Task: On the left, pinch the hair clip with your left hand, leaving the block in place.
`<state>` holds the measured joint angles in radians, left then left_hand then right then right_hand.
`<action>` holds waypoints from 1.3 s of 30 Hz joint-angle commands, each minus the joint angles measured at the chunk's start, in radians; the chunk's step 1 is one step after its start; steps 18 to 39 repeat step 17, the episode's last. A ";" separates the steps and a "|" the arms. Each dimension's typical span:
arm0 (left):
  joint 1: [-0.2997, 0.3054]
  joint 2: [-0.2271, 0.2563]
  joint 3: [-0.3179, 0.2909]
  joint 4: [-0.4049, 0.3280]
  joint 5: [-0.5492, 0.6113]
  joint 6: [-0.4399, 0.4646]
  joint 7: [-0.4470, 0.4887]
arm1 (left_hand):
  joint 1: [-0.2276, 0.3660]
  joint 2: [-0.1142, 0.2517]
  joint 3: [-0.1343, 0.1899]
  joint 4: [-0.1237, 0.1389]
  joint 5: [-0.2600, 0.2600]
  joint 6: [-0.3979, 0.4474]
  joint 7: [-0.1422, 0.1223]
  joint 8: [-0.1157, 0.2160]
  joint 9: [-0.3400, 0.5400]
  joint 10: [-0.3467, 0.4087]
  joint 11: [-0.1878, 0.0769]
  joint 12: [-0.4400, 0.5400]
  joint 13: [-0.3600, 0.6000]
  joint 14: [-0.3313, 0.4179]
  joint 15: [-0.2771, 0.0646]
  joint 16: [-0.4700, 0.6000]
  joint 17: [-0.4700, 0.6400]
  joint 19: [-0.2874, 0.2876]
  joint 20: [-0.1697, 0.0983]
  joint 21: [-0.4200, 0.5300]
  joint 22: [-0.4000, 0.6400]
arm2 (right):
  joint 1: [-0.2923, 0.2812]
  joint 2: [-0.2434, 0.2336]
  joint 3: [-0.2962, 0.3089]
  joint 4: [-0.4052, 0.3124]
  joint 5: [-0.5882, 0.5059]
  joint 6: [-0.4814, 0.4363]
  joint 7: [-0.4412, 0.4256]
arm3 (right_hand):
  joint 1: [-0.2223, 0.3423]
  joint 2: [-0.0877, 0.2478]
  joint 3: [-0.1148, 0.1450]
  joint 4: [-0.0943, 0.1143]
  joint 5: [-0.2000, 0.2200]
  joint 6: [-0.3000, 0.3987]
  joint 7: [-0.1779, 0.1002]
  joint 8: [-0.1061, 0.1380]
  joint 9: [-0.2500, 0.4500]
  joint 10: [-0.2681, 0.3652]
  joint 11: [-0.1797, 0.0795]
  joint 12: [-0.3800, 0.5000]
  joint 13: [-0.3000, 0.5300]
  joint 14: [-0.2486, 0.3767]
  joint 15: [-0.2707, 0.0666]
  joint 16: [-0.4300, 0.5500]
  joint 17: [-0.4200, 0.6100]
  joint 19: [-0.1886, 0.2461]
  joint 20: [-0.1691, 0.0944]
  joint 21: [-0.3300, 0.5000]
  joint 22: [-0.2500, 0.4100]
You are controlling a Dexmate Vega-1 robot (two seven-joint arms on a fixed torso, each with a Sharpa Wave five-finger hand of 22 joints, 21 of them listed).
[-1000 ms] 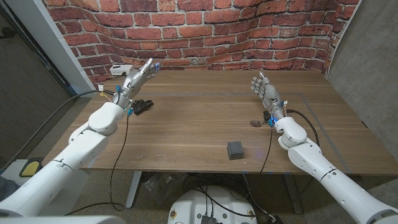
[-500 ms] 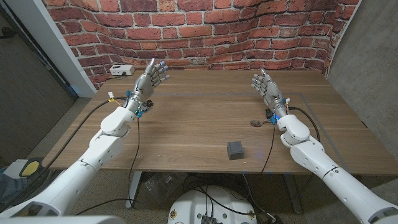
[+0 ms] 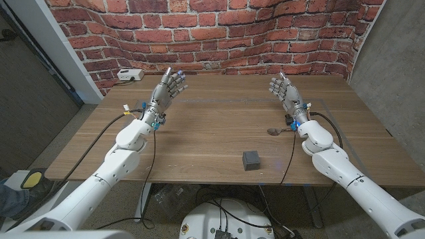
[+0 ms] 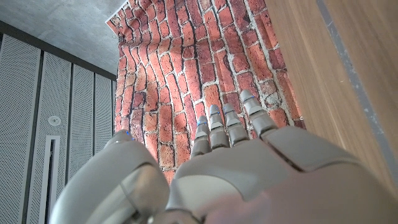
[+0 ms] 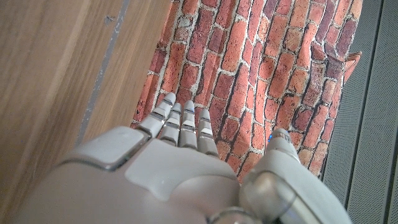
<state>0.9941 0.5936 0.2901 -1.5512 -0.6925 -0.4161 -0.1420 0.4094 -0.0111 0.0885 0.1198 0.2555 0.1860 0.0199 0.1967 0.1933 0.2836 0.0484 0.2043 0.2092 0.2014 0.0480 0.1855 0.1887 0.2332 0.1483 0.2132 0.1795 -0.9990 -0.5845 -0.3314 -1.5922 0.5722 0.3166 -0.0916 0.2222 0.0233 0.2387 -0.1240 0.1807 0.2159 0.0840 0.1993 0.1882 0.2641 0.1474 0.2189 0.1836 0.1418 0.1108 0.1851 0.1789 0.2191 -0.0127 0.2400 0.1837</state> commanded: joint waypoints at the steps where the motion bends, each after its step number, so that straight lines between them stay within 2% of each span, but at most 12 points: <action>1: 0.020 -0.005 0.016 -0.003 -0.005 0.005 0.021 | 0.001 0.006 -0.007 0.001 0.002 0.008 -0.001 0.008 0.001 0.012 0.000 0.006 0.001 0.010 -0.007 0.010 0.002 0.000 -0.002 0.001 0.003 | -0.011 0.001 0.004 0.006 0.008 0.008 0.006 | -0.004 -0.002 0.000 0.001 0.000 0.007 0.006 0.000 0.003 0.007 0.001 -0.001 0.003 0.005 0.001 0.001 0.005 0.010 0.003 0.000 0.002; 10: 0.018 -0.003 0.019 0.006 -0.005 0.021 0.038 | 0.002 0.011 -0.009 0.000 0.000 0.006 0.003 0.006 0.000 0.004 0.006 0.004 0.000 -0.007 -0.011 0.004 0.001 -0.031 -0.033 -0.012 0.003 | -0.007 0.017 -0.005 0.021 0.006 0.030 0.015 | -0.004 -0.002 -0.001 0.001 0.000 0.008 0.007 0.000 0.003 0.008 0.003 0.000 0.003 0.006 0.002 0.001 0.005 0.010 0.003 -0.001 0.002; 39: 0.009 -0.006 0.021 0.017 -0.006 0.018 0.032 | 0.002 0.012 -0.010 0.000 -0.001 0.010 0.004 0.007 0.000 0.003 0.007 0.004 0.000 -0.008 -0.011 0.004 0.001 -0.038 -0.036 -0.014 0.004 | -0.007 0.024 -0.007 0.020 0.010 0.022 0.005 | -0.004 -0.002 -0.001 0.001 0.000 0.008 0.006 0.000 0.003 0.008 0.001 -0.001 0.003 0.005 0.002 0.000 0.005 0.011 0.003 -0.002 0.002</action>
